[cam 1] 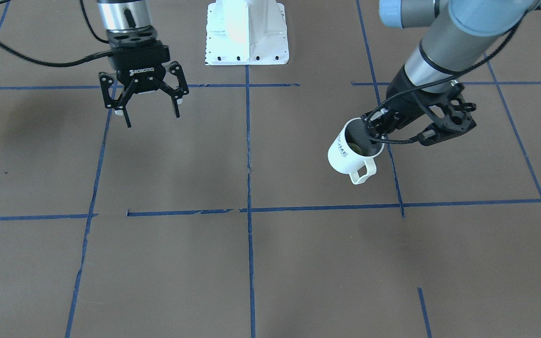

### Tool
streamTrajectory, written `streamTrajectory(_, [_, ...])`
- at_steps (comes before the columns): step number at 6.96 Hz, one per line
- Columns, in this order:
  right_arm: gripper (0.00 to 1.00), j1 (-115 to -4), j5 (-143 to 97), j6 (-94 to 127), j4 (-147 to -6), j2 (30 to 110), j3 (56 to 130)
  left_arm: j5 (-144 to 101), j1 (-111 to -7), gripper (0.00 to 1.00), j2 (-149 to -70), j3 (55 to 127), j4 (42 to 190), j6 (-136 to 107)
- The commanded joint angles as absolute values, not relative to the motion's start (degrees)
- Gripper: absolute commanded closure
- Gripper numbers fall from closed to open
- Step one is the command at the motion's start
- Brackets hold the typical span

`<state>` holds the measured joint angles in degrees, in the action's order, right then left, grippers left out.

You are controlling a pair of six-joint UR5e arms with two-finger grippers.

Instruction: Left arm hands cup to right arm to dump lemon

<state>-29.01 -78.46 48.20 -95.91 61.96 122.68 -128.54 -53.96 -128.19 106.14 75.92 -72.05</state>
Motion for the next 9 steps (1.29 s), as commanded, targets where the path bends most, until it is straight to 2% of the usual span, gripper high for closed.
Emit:
streamTrajectory(1, [0.00,-18.59,-63.44,51.50,-87.62,60.20,122.52,-128.76,-48.98,1.00,-135.58,105.56,75.23,-80.39])
streamTrajectory(3, [0.00,-12.59,-56.18,51.16,-68.10,64.40,120.33,-128.85,-45.80,1.00,-140.08,104.24,75.41,-81.30])
streamTrajectory(5, [0.00,-11.96,-50.93,44.17,-66.62,64.25,119.44,-128.76,-45.44,1.00,-143.25,100.91,75.32,-81.56])
streamTrajectory(7, [0.00,-11.60,-50.45,40.70,-60.06,64.69,117.26,-128.94,-44.22,1.00,-143.26,101.16,75.24,-81.65])
streamTrajectory(9, [0.00,-11.60,-50.45,39.99,-59.41,64.60,116.63,-130.07,-42.28,1.00,-143.26,102.04,75.23,-81.65])
